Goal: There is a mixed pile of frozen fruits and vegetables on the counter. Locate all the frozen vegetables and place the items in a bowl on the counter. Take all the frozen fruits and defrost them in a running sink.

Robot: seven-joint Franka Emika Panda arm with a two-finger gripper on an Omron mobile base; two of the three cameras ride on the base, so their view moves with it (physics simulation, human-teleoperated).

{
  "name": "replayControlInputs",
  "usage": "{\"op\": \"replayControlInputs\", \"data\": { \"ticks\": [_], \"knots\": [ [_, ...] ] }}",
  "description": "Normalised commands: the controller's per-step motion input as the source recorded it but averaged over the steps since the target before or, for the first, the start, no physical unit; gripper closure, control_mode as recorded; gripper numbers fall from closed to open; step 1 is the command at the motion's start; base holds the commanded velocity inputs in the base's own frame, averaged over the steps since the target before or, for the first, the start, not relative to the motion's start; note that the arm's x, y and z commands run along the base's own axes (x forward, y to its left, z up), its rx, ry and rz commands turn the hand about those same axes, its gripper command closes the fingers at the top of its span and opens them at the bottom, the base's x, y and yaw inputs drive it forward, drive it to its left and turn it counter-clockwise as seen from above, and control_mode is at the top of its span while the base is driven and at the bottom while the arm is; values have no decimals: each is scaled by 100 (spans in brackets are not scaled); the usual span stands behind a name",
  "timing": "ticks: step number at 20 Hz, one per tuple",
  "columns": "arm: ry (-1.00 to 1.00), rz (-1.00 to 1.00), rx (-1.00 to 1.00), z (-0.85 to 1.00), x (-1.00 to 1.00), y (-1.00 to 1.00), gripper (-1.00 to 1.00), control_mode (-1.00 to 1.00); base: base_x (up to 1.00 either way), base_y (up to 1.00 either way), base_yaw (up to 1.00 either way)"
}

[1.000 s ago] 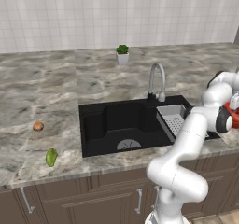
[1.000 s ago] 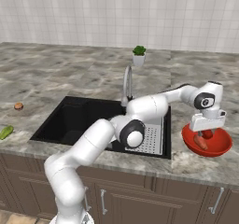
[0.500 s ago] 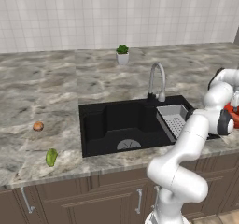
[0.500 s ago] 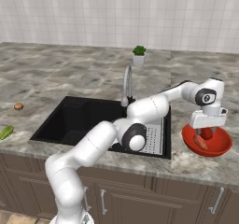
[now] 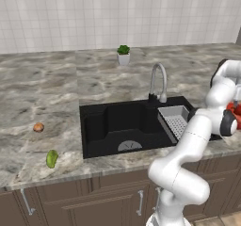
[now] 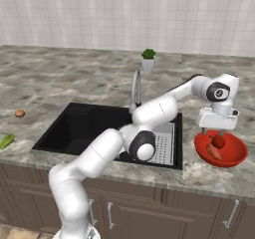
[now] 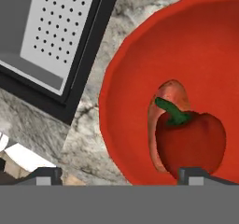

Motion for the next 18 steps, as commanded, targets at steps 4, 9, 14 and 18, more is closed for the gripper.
{"op": "replayControlInputs", "data": {
  "ticks": [4,9,14,18],
  "knots": [
    [-11,0,-17,0,-69,95,-100,-100,0,0,0],
    [-15,0,-23,-9,-75,95,-100,-100,0,0,0],
    [-12,0,-21,-16,-83,98,-100,-100,0,0,0],
    [-2,0,-17,-20,-82,98,-100,-100,0,0,0]
  ]
}}
